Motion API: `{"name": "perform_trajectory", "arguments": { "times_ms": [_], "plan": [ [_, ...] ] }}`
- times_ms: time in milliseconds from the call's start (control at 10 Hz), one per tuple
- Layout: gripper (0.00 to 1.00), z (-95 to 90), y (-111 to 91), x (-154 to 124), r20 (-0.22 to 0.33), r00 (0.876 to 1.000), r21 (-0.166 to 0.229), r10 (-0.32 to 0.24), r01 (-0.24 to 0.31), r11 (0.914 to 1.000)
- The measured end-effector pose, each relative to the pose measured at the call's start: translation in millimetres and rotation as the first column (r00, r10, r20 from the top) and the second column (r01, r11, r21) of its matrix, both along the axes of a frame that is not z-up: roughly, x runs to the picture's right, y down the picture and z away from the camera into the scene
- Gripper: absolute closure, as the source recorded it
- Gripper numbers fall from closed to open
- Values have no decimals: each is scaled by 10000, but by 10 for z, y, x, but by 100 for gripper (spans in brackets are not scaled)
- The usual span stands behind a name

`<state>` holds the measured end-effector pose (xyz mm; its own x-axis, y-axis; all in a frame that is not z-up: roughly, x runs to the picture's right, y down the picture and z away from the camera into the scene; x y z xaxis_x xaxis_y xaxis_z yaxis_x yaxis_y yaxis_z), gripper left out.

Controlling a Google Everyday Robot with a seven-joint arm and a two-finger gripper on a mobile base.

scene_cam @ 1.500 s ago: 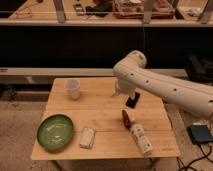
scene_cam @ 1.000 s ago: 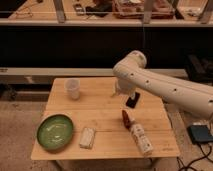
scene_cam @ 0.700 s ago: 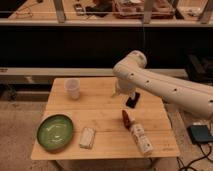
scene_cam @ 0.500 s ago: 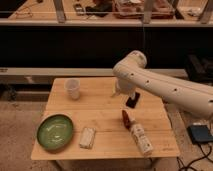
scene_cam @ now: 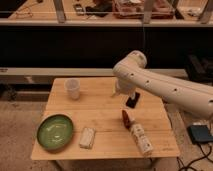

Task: Place the pepper in the ceramic bowl

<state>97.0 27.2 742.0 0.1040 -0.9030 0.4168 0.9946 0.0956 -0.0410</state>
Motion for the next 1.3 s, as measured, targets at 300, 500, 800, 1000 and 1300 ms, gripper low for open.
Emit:
{"name": "perform_trajectory", "arguments": {
  "times_ms": [300,500,800,1000,1300],
  "plan": [
    [35,0,0,-1,1,10000,0,-1,1,10000],
    [35,2,3,-2,0,10000,-6,-6,6,10000],
    [35,113,305,-24,299,9991,-694,302,-281,9972],
    [35,193,563,-69,942,9950,-1278,332,-210,9916],
    [35,366,869,-47,1725,9850,-1778,-20,331,9835]
  ]
}}
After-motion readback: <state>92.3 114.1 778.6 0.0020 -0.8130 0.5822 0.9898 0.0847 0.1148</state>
